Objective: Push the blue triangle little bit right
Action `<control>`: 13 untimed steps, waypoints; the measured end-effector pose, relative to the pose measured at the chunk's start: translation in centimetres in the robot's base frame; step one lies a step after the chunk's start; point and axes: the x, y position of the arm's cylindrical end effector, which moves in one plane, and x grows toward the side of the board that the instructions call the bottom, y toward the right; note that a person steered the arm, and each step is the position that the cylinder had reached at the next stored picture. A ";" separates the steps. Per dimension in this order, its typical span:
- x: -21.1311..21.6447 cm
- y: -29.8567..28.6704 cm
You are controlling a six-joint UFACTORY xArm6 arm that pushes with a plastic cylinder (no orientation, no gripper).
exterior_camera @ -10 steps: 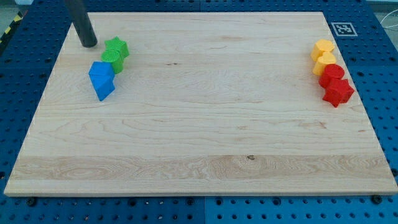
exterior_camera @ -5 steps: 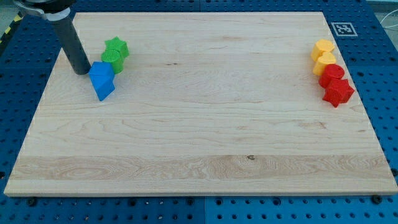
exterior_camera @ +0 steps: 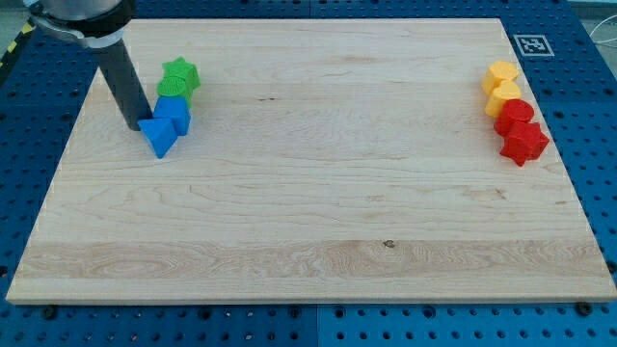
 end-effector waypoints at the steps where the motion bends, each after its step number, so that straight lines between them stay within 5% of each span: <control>1: 0.0 -0.6; 9: 2.2 1.6; 13: 6.6 1.9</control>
